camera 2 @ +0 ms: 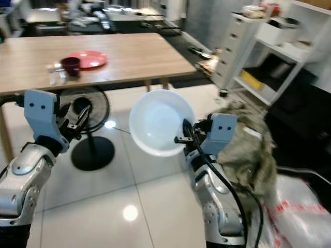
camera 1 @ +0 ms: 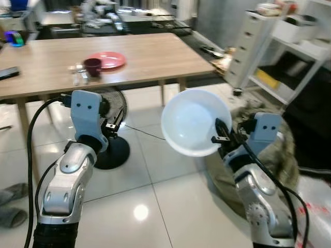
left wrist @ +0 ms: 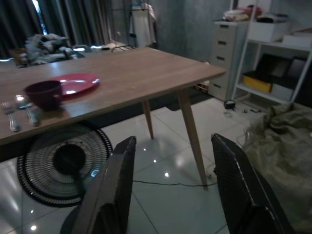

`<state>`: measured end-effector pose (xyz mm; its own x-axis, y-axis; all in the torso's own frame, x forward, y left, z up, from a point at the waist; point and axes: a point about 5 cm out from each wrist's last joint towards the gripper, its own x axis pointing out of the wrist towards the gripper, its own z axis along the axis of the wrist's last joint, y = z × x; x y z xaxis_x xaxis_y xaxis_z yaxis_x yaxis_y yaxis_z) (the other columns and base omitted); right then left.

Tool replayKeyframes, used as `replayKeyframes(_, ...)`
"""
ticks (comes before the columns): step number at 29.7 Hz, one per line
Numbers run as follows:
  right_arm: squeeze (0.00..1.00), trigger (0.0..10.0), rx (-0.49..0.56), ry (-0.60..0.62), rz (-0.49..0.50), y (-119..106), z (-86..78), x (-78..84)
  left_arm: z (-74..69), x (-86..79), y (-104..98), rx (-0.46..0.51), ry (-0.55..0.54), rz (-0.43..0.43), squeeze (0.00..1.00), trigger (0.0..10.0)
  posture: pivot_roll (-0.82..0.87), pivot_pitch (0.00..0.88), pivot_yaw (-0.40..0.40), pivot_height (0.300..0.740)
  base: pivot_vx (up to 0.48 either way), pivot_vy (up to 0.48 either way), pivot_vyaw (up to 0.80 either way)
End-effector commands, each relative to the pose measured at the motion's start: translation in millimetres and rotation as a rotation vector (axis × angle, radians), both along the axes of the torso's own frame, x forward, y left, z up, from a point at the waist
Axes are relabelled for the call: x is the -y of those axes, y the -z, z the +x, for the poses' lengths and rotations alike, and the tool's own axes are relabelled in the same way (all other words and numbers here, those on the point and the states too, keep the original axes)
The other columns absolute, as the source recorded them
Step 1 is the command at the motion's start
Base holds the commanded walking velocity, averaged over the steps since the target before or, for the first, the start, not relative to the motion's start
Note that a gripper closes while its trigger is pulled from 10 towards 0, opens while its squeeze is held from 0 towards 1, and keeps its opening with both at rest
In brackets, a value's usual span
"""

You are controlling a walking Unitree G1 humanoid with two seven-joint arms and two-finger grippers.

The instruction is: Setting the table

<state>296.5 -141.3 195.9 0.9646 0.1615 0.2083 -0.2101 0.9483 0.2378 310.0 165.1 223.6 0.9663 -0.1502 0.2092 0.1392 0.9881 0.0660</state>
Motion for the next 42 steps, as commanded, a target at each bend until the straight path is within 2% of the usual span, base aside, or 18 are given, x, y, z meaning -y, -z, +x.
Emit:
replayKeyframes(1,0.0,10.0,0.001,-0.002,-0.006,0.6,1.0,-0.5,-0.1,-1.6,3.6,-0.013,-0.016,-0.004,0.0,10.0,-0.03,0.0,0.055,0.74,0.0,0.0,0.0)
replayKeyframes(5,0.0,10.0,0.005,-0.027,-0.008,-0.2,1.4,-4.6,0.6,-4.4,1.0,0.011,-0.044,-0.006,0.0,10.0,-0.03,0.0,0.057,0.74,0.0,0.0,0.0)
replayKeyframes(9,0.0,10.0,0.007,-0.067,-0.005,-0.5,1.6,-12.1,3.3,-12.1,-0.4,0.03,-0.131,0.032,0.03,10.0,-0.02,0.0,0.055,0.74,0.447,0.0,0.0)
replayKeyframes(12,0.0,10.0,0.01,-0.075,-0.004,-0.9,2.0,-13.6,3.7,-13.5,-0.4,0.029,-0.143,0.033,0.01,10.0,-0.02,0.0,0.055,0.74,0.48,0.0,0.0)
replayKeyframes(36,0.0,10.0,0.04,-0.125,0.039,-6.1,1.6,-20.9,4.6,-12.1,0.2,0.036,-0.142,0.048,0.01,10.0,-0.01,0.0,0.056,0.74,0.48,0.0,0.0)
replayKeyframes(42,0.0,10.0,0.052,-0.135,-0.001,-7.3,2.5,-24.2,4.8,-12.6,-0.2,0.038,-0.142,0.049,0.01,10.0,-0.01,0.0,0.056,0.74,0.48,0.0,0.47)
